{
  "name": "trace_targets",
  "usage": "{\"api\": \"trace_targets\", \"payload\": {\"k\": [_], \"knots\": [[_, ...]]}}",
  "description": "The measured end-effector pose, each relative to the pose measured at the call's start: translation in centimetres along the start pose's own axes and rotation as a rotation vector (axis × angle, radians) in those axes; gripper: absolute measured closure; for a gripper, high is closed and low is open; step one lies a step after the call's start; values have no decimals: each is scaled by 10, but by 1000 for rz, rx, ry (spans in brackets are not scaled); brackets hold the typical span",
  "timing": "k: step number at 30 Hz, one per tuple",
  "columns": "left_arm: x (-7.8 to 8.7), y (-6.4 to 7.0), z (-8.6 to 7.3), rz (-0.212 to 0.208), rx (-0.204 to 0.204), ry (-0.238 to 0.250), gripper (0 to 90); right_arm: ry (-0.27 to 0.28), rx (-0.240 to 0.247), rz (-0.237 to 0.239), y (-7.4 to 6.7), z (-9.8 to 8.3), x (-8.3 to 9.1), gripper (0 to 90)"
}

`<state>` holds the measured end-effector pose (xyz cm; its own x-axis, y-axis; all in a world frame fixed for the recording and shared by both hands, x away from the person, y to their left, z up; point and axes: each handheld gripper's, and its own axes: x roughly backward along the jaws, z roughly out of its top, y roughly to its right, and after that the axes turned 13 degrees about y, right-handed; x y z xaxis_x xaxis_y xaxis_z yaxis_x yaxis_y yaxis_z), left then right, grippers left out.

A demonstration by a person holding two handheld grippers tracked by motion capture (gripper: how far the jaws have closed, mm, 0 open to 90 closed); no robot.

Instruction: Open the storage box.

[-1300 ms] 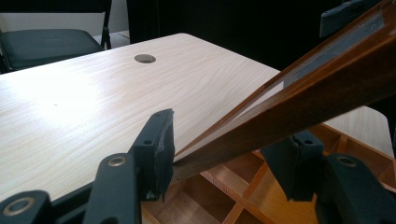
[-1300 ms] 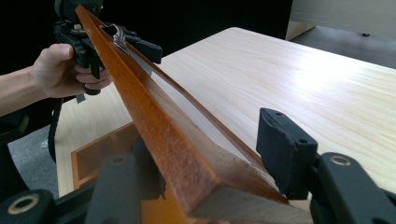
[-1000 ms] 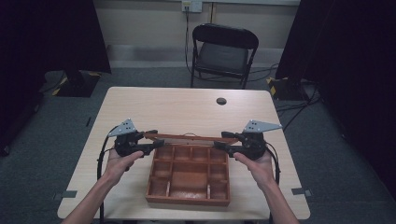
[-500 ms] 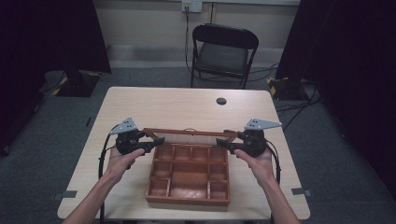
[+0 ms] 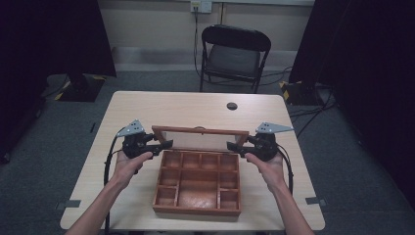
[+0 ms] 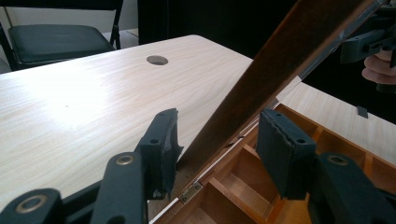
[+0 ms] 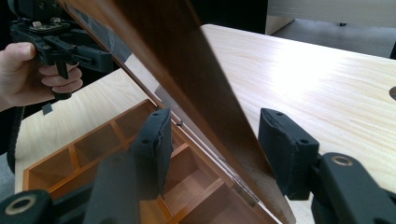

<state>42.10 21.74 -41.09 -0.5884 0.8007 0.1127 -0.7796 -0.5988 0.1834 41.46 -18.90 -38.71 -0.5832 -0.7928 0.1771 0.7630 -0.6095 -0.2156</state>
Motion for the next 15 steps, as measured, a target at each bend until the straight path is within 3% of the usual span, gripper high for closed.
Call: {"api": "trace_targets", "payload": {"k": [15], "knots": [[-6,-7,-3,14,19,5,497,-17,-9,-20,12,-10,-10,449]]}}
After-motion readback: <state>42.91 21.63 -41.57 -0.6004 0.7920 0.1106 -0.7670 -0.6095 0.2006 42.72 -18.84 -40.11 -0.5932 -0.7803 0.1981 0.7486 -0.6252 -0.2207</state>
